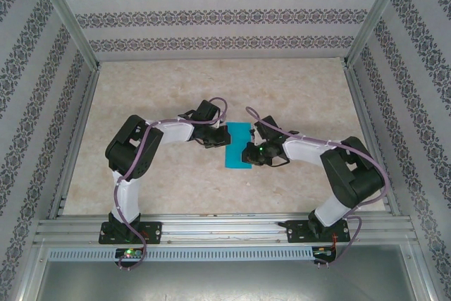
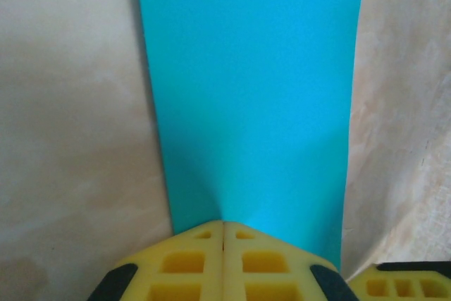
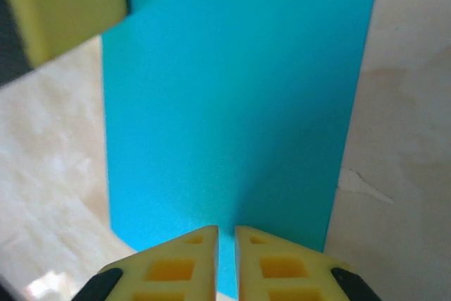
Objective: Fold a paper plane with a square sheet of paper (fold left side to right side)
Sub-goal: Hold the square sheet of paper at the center of the table, then fold the triangle a second time at the center of the table.
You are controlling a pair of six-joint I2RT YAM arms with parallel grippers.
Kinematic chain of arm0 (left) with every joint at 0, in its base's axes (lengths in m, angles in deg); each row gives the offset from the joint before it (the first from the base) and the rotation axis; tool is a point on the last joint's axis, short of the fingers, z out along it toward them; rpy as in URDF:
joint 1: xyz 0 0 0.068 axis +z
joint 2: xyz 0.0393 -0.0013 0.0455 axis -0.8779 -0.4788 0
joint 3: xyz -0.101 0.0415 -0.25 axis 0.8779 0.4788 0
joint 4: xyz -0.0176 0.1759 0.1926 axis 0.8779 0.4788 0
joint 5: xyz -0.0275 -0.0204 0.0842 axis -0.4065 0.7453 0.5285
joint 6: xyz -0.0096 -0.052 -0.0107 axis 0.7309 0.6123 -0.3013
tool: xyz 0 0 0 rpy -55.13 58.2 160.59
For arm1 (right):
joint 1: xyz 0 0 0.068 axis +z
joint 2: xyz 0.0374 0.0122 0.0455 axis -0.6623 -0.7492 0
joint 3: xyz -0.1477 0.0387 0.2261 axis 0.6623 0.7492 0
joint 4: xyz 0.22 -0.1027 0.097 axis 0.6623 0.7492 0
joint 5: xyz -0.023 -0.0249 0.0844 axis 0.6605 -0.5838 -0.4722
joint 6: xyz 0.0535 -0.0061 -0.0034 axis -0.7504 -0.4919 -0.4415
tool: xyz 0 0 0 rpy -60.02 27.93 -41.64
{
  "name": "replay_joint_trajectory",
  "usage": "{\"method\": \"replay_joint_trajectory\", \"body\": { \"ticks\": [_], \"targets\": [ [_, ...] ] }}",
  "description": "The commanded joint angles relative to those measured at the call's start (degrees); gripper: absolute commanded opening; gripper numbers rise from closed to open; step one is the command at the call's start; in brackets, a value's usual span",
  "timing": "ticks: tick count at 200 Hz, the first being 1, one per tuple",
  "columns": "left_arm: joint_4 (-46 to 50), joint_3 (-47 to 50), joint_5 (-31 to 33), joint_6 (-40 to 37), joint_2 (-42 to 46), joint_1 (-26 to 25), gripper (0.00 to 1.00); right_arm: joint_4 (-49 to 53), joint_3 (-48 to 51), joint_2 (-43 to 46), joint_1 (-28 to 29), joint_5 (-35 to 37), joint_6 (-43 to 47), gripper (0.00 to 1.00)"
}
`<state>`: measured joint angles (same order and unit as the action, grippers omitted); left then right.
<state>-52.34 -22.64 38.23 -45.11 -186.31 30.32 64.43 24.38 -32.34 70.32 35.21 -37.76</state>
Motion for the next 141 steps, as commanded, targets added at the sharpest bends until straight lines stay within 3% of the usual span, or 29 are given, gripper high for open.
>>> {"method": "replay_joint_trajectory", "body": {
  "ticks": [1,28,60,141],
  "targets": [
    [2.9,1.6,3.0,1.2,-0.1,0.1,0.04,1.1,-0.6,4.9,-2.3,-3.2,-0.9,0.22],
    [2.3,2.3,2.4,1.6,0.0,0.1,0.03,2.0,1.9,7.3,-4.6,-5.1,-0.7,0.33],
    [1.9,2.6,2.5,1.8,0.2,0.1,0.03,0.7,5.6,7.0,-5.3,-7.1,-2.1,0.4],
    [1.8,2.6,2.2,1.9,0.0,0.1,0.03,-3.6,8.0,3.2,-4.7,-9.3,-4.7,0.41]
  ]
}}
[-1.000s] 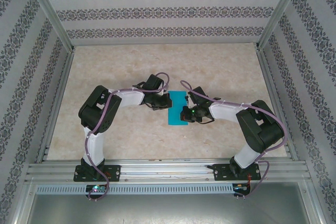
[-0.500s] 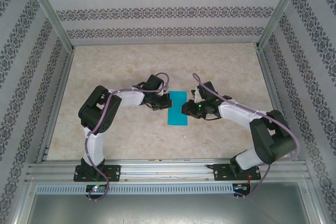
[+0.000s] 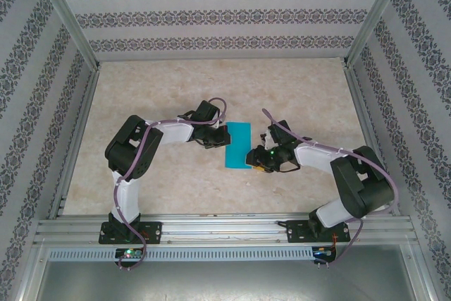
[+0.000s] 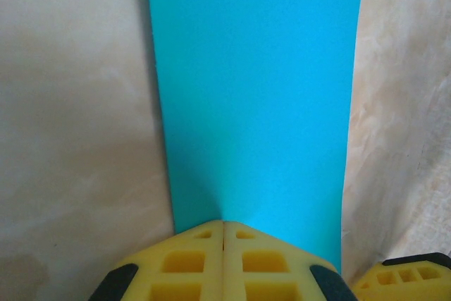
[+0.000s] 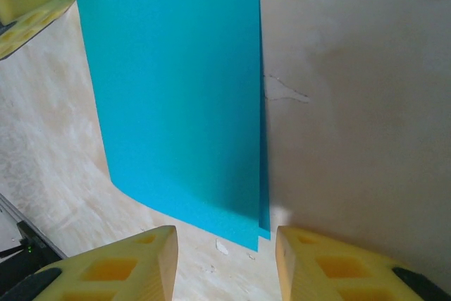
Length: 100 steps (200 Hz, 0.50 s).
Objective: Fold a paper plane with a square sheet of paper (fold left side to right side)
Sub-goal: Fold the triangle a second time at the center of the table.
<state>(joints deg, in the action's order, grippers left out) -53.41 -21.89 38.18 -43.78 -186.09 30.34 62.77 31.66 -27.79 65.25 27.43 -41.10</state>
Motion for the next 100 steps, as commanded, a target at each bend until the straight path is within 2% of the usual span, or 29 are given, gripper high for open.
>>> {"method": "replay_joint_trajectory", "body": {
  "ticks": [1,38,100],
  "targets": [
    [2.8,1.9,2.3,0.5,-0.2,0.1,0.03,-2.0,0.7,-1.3,0.4,-1.6,-1.4,0.41],
    [2.8,1.8,2.1,0.5,-0.3,0.1,0.03,-5.3,1.0,-1.9,0.7,-2.6,-3.1,0.38],
    [2.7,1.8,1.9,0.4,-0.2,0.1,0.03,-8.0,1.0,-1.6,-0.4,-2.6,-4.3,0.38]
  ]
}}
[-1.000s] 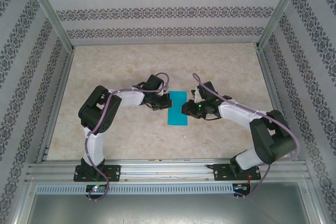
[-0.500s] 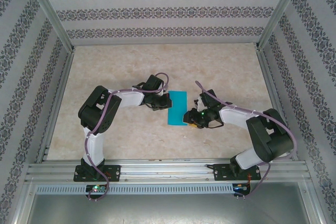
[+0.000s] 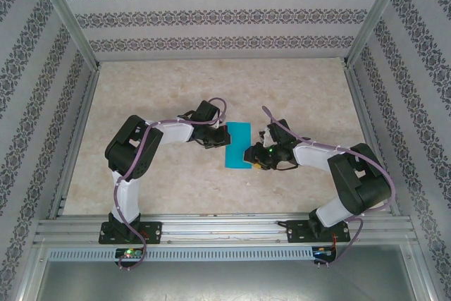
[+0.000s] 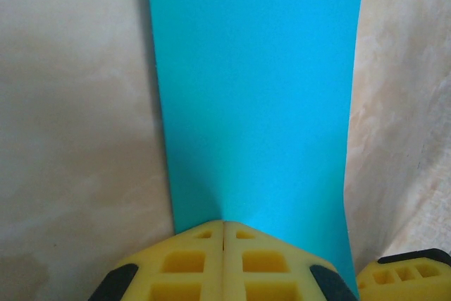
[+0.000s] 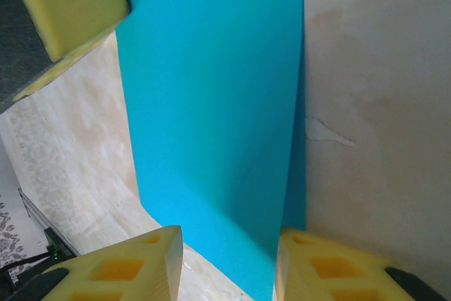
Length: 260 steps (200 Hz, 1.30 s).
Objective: Fold a paper plane with a square sheet of paper (fold left side to right side)
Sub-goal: Fold the triangle a second time at the center of the table.
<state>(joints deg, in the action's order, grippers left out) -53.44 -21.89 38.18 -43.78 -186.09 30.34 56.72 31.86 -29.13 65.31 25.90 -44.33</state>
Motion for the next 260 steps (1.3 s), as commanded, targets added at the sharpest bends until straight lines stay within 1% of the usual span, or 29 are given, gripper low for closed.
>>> {"method": "replay_joint_trajectory", "body": {
  "ticks": [1,34,73,100,146,174,187,238,260],
  "targets": [
    [2.8,1.8,1.9,0.4,-0.2,0.1,0.03,-2.0,0.7,-0.3,-0.5,-1.1,-1.1,0.38],
    [2.1,1.9,1.1,0.2,-0.1,0.1,0.03,-4.3,-0.4,-2.0,-1.3,-2.5,-1.1,0.38],
    [2.0,2.0,0.9,-0.1,0.0,0.0,0.03,-5.8,-2.9,-4.6,-3.9,-3.3,0.1,0.38],
    [1.7,2.0,0.7,-0.1,0.1,0.0,0.03,-6.9,-4.7,-6.7,-5.4,-5.0,0.7,0.36],
    [1.0,2.2,0.3,0.0,0.5,0.0,0.03,-6.8,-7.7,-10.0,-6.9,-5.5,2.2,0.32],
    [0.7,2.2,0.3,-0.3,1.5,0.1,0.05,-6.7,-8.4,-11.3,-7.3,-6.0,2.6,0.27],
    [0.4,2.0,0.4,-0.5,2.3,0.0,0.08,-6.7,-8.3,-11.4,-7.4,-6.1,2.7,0.24],
    [-0.8,2.5,2.0,-2.8,8.6,0.0,0.2,-6.4,-7.9,-10.4,-7.5,-8.0,1.6,0.0],
    [-1.3,4.2,2.3,-5.5,12.3,-0.4,0.23,-5.1,-7.3,-8.9,-7.6,-8.5,0.5,0.0]
  ]
}}
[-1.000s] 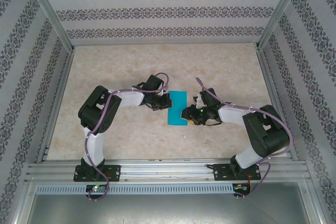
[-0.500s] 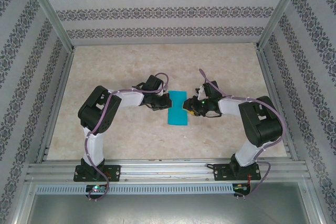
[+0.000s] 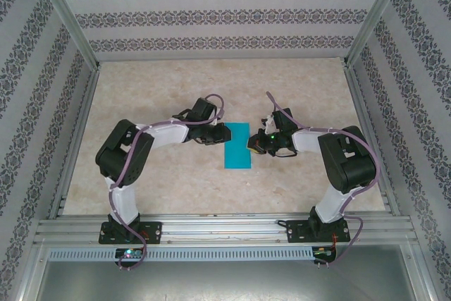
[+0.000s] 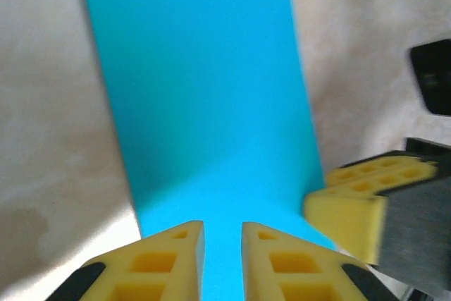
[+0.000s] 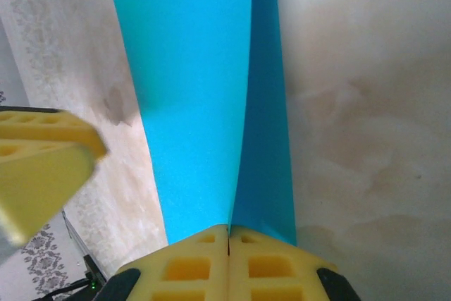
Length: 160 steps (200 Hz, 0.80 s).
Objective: Fold a paper plane with a square sheet of paper (fold left side to right side)
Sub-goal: Fold the triangle a second time at the center of the table.
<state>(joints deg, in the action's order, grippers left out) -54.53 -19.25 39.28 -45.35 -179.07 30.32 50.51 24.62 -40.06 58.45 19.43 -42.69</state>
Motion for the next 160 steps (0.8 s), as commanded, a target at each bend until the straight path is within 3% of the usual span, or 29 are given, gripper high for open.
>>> {"method": "replay_joint_trajectory", "body": {
  "ticks": [1,29,75,110,160],
  "targets": [
    [-0.2,1.6,1.3,-4.2,5.5,-0.4,0.23,1.2,-0.1,2.1,-0.7,-2.1,-1.3,0.0],
    [2.6,4.1,2.5,-13.7,11.5,-4.5,0.38,1.5,0.9,3.4,-0.7,-2.9,-4.0,0.0],
    [11.3,5.2,14.5,-27.2,16.5,-17.8,0.55,2.4,1.1,3.8,-0.7,-3.6,-5.9,0.0],
    [15.5,2.0,26.8,-32.7,13.3,-25.5,0.65,2.5,1.3,3.9,-0.7,-3.0,-6.0,0.0],
    [18.5,-4.5,37.1,-35.6,5.1,-29.0,0.72,2.2,1.6,4.0,-0.6,-2.7,-6.4,0.0]
  ]
}}
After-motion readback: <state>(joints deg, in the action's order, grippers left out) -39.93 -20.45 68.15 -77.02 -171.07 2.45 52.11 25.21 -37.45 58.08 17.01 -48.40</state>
